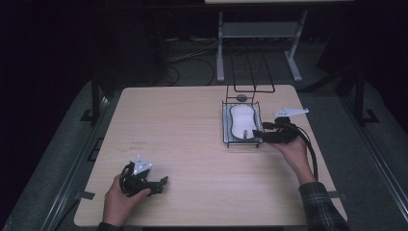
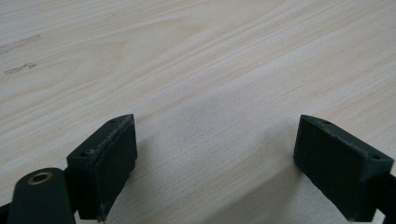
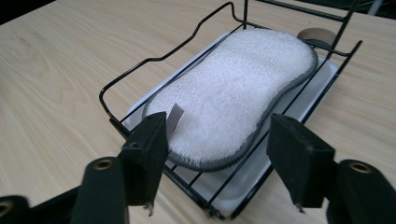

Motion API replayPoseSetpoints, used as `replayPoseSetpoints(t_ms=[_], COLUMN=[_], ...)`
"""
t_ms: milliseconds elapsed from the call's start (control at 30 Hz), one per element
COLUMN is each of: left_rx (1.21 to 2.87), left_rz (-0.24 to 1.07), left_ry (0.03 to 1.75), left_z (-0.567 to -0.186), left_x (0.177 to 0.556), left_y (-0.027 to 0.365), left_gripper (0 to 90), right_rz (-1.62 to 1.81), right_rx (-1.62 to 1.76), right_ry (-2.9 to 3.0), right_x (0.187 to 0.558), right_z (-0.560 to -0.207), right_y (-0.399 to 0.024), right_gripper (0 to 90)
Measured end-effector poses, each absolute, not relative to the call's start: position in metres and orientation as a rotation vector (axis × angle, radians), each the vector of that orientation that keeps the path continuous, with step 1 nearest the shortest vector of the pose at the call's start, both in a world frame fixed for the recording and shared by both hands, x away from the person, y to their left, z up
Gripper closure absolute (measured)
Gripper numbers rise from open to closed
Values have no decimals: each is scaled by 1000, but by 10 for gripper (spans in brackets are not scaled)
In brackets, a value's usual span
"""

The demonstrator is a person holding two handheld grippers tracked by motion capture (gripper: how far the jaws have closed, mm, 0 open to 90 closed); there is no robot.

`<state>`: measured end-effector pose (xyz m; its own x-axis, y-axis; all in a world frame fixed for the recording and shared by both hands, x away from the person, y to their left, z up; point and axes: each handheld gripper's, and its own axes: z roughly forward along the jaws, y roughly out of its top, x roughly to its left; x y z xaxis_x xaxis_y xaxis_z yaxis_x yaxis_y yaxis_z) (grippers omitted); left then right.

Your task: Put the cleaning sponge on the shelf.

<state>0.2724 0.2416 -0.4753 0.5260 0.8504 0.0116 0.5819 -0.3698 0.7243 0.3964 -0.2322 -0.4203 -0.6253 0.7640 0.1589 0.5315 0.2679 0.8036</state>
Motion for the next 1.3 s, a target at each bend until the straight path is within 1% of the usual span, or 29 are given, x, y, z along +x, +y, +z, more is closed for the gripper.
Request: replayPoseSetpoints(t_ms=[133, 300, 600, 667, 933, 1300], left_rx=[2091, 2091, 2090, 2090, 2097, 2093], left_rz=[511, 511, 511, 510, 512, 513], left_ry=[1158, 1159, 1159, 1160, 1156, 1156], left_z=[-475, -475, -475, -475, -475, -475], left_x=[272, 272, 272, 272, 272, 272], left_y=[242, 242, 242, 242, 242, 242], left_gripper=[126, 126, 126, 126, 126, 126], right_rz=[1280, 1288, 1244, 1229, 1202, 1147], right_rx=[1212, 1217, 1223, 1229, 1244, 1263], right_ry=[2265, 2262, 2256, 2264, 2239, 2262], right_x=[386, 374, 349, 342, 319, 294], right_z=[-419, -420, -423, -424, -430, -443], right_y=[-238, -246, -262, -265, -277, -287], right_gripper=[304, 287, 283, 264, 258, 166])
